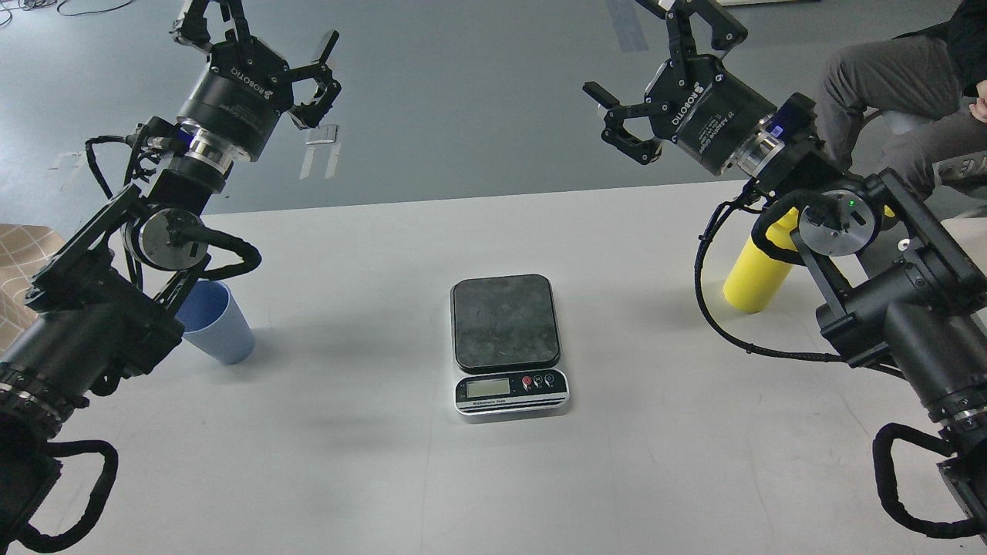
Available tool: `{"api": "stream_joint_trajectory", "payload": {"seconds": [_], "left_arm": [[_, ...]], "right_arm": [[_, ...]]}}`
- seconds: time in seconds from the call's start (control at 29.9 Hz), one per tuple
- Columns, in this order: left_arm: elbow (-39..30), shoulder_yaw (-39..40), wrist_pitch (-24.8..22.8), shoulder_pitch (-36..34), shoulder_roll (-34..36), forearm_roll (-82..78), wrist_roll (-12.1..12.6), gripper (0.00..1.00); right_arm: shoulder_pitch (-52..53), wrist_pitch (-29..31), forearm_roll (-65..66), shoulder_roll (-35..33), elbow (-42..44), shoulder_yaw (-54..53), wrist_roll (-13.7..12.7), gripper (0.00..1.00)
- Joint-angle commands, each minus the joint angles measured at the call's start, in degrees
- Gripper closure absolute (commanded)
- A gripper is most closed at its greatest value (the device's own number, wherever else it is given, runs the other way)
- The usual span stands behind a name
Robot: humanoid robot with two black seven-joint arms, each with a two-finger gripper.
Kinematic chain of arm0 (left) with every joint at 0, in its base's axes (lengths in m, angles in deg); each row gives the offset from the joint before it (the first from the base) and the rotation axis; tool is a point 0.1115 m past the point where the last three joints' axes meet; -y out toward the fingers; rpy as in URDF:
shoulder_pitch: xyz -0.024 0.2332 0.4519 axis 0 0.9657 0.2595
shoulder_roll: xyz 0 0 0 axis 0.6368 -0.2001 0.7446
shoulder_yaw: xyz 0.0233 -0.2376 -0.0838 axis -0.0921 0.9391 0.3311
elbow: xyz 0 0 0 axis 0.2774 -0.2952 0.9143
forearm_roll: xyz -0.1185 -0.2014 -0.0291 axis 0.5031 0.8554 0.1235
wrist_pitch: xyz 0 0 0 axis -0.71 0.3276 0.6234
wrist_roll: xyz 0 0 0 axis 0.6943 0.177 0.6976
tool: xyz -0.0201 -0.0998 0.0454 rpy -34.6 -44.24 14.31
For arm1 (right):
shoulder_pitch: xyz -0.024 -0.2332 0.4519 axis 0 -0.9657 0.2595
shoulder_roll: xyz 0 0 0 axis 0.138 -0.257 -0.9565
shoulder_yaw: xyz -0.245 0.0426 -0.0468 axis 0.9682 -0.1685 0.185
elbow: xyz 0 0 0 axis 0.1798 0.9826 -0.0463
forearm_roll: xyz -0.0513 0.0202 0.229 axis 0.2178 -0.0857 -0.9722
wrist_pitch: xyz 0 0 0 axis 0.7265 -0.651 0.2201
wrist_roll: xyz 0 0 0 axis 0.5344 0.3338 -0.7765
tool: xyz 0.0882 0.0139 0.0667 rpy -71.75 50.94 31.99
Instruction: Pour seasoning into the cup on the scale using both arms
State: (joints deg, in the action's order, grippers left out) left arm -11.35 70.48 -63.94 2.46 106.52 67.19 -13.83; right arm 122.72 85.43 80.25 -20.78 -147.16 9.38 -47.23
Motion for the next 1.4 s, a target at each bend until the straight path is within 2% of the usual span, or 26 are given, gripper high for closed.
{"api": "stream_joint_trajectory", "payload": {"seconds": [0.0, 1.37], "left_arm": [[0.0, -0.1, 0.0, 0.0, 0.0, -0.1, -0.1, 0.02], [0.0, -0.1, 0.0, 0.2, 0.0, -0.1, -0.3, 0.02]], "right_arm": [[0.0, 0.0, 0.0, 0.0, 0.0, 0.0, 0.0, 0.00], [-0.1, 0.0, 0.0, 0.0, -0.1, 0.0, 0.0, 0.00]]}}
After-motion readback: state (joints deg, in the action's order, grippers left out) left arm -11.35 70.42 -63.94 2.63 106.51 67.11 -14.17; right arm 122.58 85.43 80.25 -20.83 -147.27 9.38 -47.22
